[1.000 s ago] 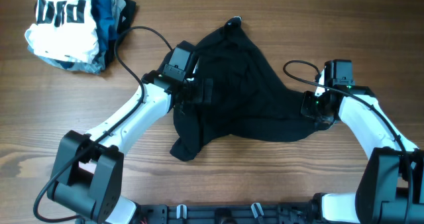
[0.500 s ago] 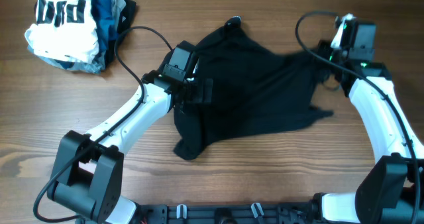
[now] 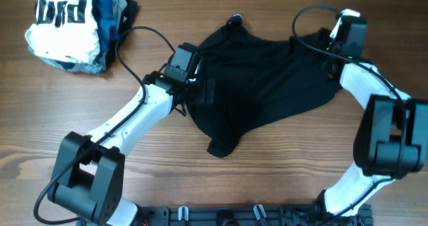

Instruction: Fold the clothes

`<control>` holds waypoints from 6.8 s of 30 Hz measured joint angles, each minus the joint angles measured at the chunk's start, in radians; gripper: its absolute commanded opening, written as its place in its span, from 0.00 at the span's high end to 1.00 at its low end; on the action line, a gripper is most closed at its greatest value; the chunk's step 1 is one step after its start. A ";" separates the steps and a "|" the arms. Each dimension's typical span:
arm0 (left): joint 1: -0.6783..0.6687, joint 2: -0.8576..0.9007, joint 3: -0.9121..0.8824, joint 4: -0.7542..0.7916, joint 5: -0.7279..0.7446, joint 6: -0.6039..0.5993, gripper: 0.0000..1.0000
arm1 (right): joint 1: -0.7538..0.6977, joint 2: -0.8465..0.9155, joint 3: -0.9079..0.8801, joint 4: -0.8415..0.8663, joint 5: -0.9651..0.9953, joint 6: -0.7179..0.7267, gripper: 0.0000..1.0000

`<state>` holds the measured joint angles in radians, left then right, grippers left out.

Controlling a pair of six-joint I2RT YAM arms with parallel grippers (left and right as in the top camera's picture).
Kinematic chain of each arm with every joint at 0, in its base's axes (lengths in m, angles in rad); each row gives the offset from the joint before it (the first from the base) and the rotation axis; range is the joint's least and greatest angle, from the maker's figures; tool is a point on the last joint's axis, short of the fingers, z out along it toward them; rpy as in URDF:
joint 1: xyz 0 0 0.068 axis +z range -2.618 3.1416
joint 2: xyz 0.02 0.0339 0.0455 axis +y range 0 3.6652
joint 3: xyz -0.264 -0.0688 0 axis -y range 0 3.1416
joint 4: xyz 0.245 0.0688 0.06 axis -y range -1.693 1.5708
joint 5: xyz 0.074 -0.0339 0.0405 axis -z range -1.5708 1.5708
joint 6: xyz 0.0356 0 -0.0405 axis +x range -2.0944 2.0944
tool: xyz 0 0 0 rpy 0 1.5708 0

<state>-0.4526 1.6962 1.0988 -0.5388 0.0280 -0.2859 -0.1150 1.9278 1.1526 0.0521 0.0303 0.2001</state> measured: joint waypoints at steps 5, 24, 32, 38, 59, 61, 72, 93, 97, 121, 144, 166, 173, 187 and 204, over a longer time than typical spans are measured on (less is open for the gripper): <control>0.000 -0.001 0.000 -0.020 0.023 0.015 0.00 | -0.022 -0.045 0.034 -0.210 -0.046 0.016 0.00; -0.234 -0.055 -0.010 -0.364 0.276 0.083 0.12 | -0.093 -0.278 0.076 -0.480 -0.157 0.099 0.00; -0.293 -0.032 -0.114 -0.235 0.269 0.071 0.20 | -0.093 -0.278 0.075 -0.506 -0.188 0.103 0.00; -0.293 -0.027 -0.177 -0.176 0.266 0.064 0.30 | -0.093 -0.278 0.075 -0.523 -0.196 0.103 0.00; -0.089 -0.051 -0.117 -0.115 0.276 -0.125 0.96 | -0.093 -0.277 0.075 -0.618 -0.206 0.122 0.00; -0.006 -0.084 -0.069 -0.104 0.277 -0.129 0.96 | -0.093 -0.277 0.075 -0.698 -0.196 0.151 0.00; 0.285 -0.159 -0.021 -0.060 0.277 -0.139 0.96 | -0.093 -0.276 0.002 -0.844 -0.156 0.193 0.12; 0.285 -0.159 -0.021 -0.060 0.277 -0.140 0.93 | 0.019 -0.243 -0.270 -0.385 -0.199 0.230 0.38; 0.285 -0.159 -0.021 -0.060 0.277 -0.140 0.93 | 0.036 -0.201 -0.269 -0.353 -0.198 0.249 0.44; 0.285 -0.189 0.089 -0.026 0.277 -0.154 0.96 | -0.129 -0.431 -0.052 -0.670 -0.238 0.176 0.96; 0.282 -0.710 0.454 0.047 0.269 -0.153 0.93 | -0.450 -0.687 0.734 -1.067 -0.502 0.002 0.96; 0.303 -0.198 0.458 0.525 0.185 -0.104 0.96 | -0.321 -0.269 0.734 -0.659 -0.527 -0.042 0.96; 0.316 -0.095 0.480 0.689 0.121 -0.050 0.96 | -0.283 -0.209 0.733 -0.348 -0.539 0.037 0.96; 0.318 -0.073 0.597 0.471 0.098 0.095 0.96 | -0.283 -0.095 0.738 -0.408 -0.580 0.049 0.96; 0.326 0.090 0.598 -0.040 0.164 0.102 0.96 | -0.286 0.054 0.735 -0.895 -0.599 -0.084 0.96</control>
<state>-0.1268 1.7866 1.6970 -0.5789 0.1921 -0.1837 -0.4011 1.9820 1.8877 -0.8429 -0.5682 0.1165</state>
